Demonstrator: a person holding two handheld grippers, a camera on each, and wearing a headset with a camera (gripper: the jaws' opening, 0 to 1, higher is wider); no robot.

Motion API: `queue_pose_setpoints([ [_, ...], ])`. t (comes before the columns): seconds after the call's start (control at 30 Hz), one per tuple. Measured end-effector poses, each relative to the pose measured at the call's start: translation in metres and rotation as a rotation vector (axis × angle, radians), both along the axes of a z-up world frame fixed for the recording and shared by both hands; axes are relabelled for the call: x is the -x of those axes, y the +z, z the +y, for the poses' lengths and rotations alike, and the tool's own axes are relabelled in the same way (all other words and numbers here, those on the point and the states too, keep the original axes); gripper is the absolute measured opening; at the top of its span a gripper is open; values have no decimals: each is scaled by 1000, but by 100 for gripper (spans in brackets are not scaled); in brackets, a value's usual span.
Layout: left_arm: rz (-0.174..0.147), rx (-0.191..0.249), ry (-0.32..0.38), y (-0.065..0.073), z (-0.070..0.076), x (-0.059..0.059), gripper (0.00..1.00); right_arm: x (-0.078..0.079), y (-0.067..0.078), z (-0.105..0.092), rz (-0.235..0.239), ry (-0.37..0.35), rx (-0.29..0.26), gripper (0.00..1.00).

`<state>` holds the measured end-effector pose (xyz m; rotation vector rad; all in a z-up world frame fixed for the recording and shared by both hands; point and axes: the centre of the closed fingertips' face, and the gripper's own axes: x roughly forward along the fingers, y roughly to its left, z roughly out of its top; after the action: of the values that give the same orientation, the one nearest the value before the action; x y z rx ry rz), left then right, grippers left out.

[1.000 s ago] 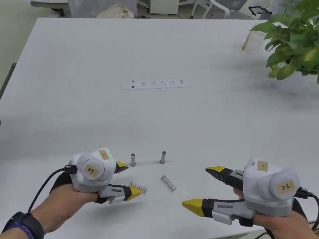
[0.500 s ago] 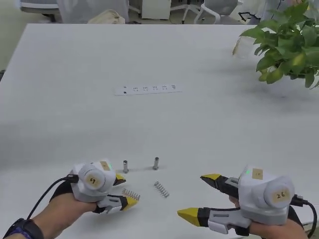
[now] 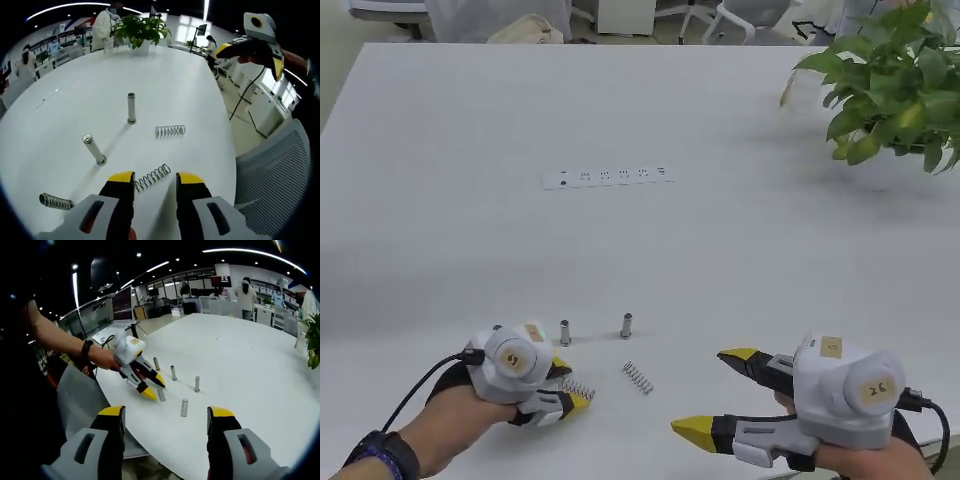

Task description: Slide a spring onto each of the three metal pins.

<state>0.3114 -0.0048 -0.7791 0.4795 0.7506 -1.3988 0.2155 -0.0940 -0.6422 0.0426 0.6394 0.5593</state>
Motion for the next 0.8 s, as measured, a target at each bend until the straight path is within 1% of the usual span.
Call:
queue_pose_setpoints([
  [0.07, 11, -8, 2, -4, 2, 1, 26, 0, 0, 0, 1, 0, 1, 65],
  [0.13, 7, -18, -2, -6, 4, 2, 25, 1, 0, -1, 2, 0, 0, 65],
  [0.33, 9, -34, -9, -9, 10, 6, 22, 3, -4, -2, 7, -4, -2, 64],
  [0.5, 5, -40, -6, -10, 10, 6, 17, 4, -4, -2, 7, -4, -3, 64],
  [0.53, -2, -46, -8, -10, 11, 5, 16, 4, -4, -1, 8, -5, -3, 64],
  [0.6, -5, -50, -8, -11, 11, 5, 13, 4, -4, -1, 8, -4, -3, 64],
  [0.67, -26, -63, -14, -11, 12, 3, 9, 5, -5, -1, 8, -4, -3, 64],
  [0.7, -33, -63, -17, -11, 11, 2, 8, 5, -5, -1, 10, -3, -3, 64],
  [0.77, -35, -72, -14, -11, 12, 2, 4, 6, -6, 0, 11, -1, -2, 64],
  [0.8, -47, -81, -14, -12, 12, 1, 3, 7, -6, 0, 12, 0, -4, 63],
])
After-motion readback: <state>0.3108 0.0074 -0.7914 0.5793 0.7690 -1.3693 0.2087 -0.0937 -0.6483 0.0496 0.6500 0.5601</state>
